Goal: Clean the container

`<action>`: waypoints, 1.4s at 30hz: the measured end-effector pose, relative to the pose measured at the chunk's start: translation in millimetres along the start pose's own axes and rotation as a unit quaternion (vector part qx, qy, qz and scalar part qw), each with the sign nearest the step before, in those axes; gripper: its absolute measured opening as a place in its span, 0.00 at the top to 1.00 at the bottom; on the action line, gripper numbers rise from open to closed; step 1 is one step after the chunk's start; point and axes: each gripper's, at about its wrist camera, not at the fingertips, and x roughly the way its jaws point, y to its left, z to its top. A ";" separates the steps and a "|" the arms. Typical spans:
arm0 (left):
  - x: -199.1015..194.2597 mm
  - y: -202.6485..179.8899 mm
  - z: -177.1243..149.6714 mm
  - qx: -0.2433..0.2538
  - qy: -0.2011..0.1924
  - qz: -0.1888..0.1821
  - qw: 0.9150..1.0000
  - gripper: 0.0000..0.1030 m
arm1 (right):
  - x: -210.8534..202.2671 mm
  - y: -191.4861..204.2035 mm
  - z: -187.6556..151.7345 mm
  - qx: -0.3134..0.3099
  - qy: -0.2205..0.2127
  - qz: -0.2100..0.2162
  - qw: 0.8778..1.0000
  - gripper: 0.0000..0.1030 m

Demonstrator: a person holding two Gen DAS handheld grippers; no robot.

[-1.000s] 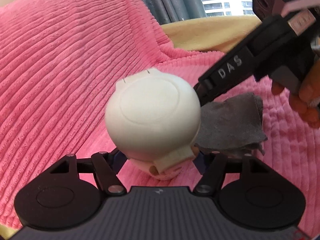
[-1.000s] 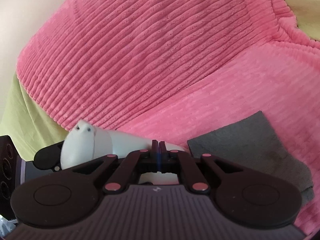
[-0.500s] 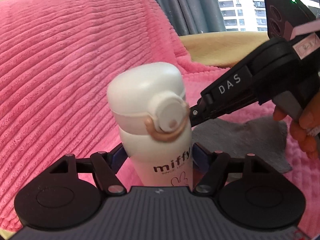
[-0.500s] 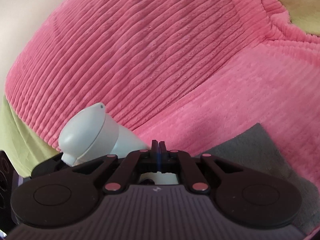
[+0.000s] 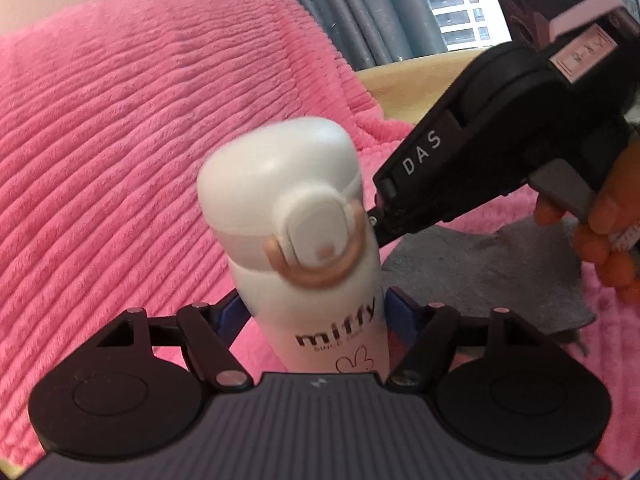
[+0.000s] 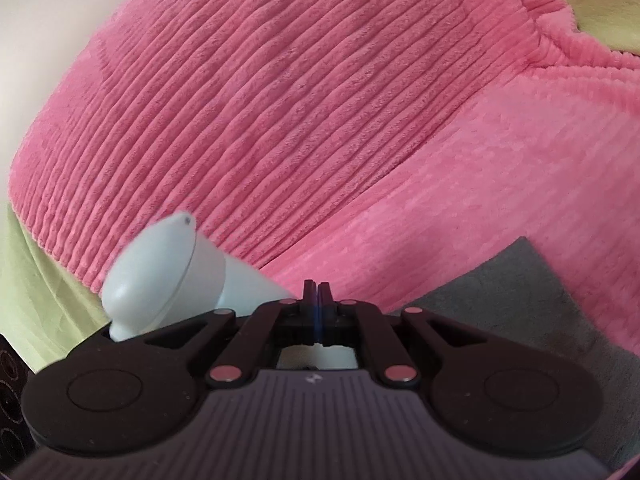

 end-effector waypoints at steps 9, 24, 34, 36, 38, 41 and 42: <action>-19.4 1.6 3.5 -0.022 0.027 -0.011 0.999 0.33 | -19.2 25.7 -0.8 -0.013 0.006 0.005 1.000 0.97; -52.3 -10.1 16.4 -0.017 0.081 -0.048 0.995 0.33 | -42.6 26.2 -9.0 0.043 0.029 0.045 0.998 0.97; -27.3 0.0 13.1 -0.051 0.063 -0.035 0.996 0.28 | -16.5 11.8 -7.0 0.019 0.032 -0.008 0.999 0.97; -24.1 -6.4 5.8 -0.034 0.041 -0.016 0.998 0.27 | -15.9 11.3 -6.1 0.007 0.026 -0.008 1.000 0.98; -24.5 -11.5 0.4 -0.028 0.030 -0.003 0.999 0.27 | -14.4 10.7 -6.1 0.002 0.029 -0.008 1.000 0.97; -17.4 -10.3 -1.9 -0.032 0.032 -0.001 0.999 0.26 | -13.2 8.2 -9.8 -0.001 0.031 -0.013 0.999 0.96; -17.4 -10.6 -3.1 -0.031 0.031 0.001 0.999 0.26 | -13.7 6.5 -11.5 0.002 0.028 -0.011 1.000 0.96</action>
